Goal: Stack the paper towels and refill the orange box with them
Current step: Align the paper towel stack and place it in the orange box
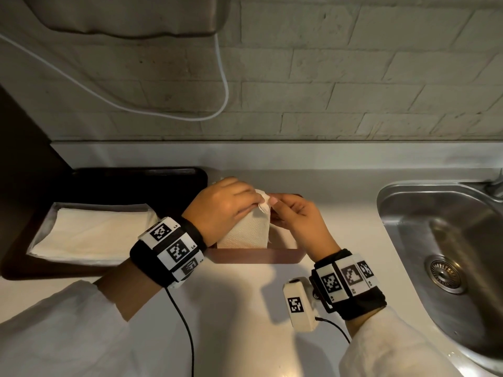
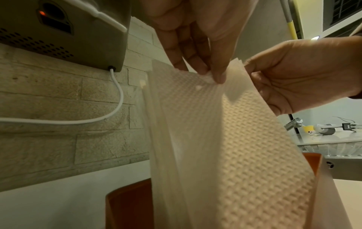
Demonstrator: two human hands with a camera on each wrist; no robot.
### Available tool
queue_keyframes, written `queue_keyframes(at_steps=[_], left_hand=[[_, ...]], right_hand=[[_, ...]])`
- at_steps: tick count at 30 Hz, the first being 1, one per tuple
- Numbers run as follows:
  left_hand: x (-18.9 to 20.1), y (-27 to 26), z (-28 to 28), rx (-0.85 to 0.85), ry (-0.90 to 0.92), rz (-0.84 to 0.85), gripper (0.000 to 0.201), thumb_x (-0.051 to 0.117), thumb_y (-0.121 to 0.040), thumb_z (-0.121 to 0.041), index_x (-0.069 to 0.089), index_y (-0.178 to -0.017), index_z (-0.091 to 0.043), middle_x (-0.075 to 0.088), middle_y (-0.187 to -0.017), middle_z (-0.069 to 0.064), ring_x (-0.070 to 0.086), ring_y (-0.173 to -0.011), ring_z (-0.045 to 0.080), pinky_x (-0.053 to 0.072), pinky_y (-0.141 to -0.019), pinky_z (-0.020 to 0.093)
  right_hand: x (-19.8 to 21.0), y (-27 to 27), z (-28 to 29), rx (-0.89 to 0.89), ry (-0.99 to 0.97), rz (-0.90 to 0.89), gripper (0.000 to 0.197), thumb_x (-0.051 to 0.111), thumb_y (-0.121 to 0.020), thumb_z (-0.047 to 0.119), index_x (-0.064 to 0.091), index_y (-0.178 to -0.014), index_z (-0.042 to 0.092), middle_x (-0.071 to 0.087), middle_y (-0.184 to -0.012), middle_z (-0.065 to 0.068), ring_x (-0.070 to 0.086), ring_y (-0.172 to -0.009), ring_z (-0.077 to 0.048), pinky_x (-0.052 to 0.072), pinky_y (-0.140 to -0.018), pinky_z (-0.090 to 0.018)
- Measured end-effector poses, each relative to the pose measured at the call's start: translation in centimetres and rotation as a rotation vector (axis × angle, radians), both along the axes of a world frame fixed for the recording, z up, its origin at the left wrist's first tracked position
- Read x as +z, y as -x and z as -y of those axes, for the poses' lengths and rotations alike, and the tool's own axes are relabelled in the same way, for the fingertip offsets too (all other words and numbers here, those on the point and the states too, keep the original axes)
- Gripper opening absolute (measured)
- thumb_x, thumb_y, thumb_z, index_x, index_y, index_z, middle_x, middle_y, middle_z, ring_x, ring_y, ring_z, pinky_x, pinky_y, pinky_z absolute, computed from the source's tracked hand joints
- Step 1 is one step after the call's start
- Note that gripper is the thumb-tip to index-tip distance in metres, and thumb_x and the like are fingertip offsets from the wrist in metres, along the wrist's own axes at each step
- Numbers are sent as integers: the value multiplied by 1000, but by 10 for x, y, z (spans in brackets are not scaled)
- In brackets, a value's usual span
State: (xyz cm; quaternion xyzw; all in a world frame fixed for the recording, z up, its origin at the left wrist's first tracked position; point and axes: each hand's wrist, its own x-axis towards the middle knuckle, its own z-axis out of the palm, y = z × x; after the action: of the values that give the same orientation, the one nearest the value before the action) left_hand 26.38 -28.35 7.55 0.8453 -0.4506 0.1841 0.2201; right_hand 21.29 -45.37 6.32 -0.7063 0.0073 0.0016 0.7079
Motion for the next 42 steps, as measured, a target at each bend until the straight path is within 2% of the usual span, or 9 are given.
queue_keyframes(at_steps=[5,8,11,13,19,24,30,36,42], left_hand=[[2,1,0,24,16,6,22,51,-81,-23,70,-78,-11,67,-86,5,46,-87,13,55,-59,36],[1,3,2,23,12,62,21,52,-80,-23,69,-73,-13,69,-86,3,47,-86,13,54,-56,33],[1,4,2,-19,-26,124,19,53,-80,-22,68,-73,-14,71,-85,2,48,-86,14,47,-71,31],[1,3,-1,-63,-54,143,16,53,-81,-22,67,-74,-15,71,-82,0,51,-87,13,39,-85,30],[16,-3,-14,-85,-71,122,24,47,-84,-26,70,-79,-19,71,-77,-8,48,-88,7,27,-93,31],[18,-16,-2,-53,-136,61,22,49,-82,-30,69,-84,-22,70,-79,-5,58,-87,15,29,-89,32],[13,-15,16,-32,-57,-52,32,43,-81,-32,63,-103,-19,70,-92,1,63,-94,21,20,-100,28],[7,-11,19,0,-8,-11,24,47,-79,-30,61,-97,-22,68,-84,-1,46,-88,7,24,-86,27],[9,-16,10,13,-53,-67,31,48,-79,-35,68,-93,-15,68,-92,5,63,-84,25,33,-82,33]], right_hand=[[1,-1,2,39,-14,-43,18,52,-90,7,67,-97,14,69,-86,-2,66,-77,-9,55,-77,-23],[-1,-2,0,1,42,-31,15,56,-88,8,68,-96,13,70,-85,-5,66,-78,-15,56,-78,-33],[-3,-6,-2,-67,127,4,17,58,-87,10,69,-84,23,69,-84,-22,65,-80,-37,53,-83,-56],[-4,-8,-2,-108,176,29,17,58,-86,14,68,-77,24,67,-84,-30,62,-83,-49,51,-78,-62],[2,-10,1,-193,109,14,22,54,-90,9,65,-82,26,69,-79,-6,68,-82,-30,57,-78,-50],[2,-4,-2,-125,156,66,21,54,-89,7,65,-87,25,69,-83,-6,66,-85,-31,56,-81,-50],[-1,6,0,-120,68,18,26,49,-92,5,63,-89,26,67,-83,-2,63,-82,-19,52,-81,-38],[-1,7,0,-132,60,9,24,47,-92,5,63,-92,23,68,-86,-3,64,-86,-22,52,-84,-39],[3,10,-1,-113,-16,-30,26,49,-92,6,66,-84,23,69,-78,-1,65,-78,-16,53,-79,-33]])
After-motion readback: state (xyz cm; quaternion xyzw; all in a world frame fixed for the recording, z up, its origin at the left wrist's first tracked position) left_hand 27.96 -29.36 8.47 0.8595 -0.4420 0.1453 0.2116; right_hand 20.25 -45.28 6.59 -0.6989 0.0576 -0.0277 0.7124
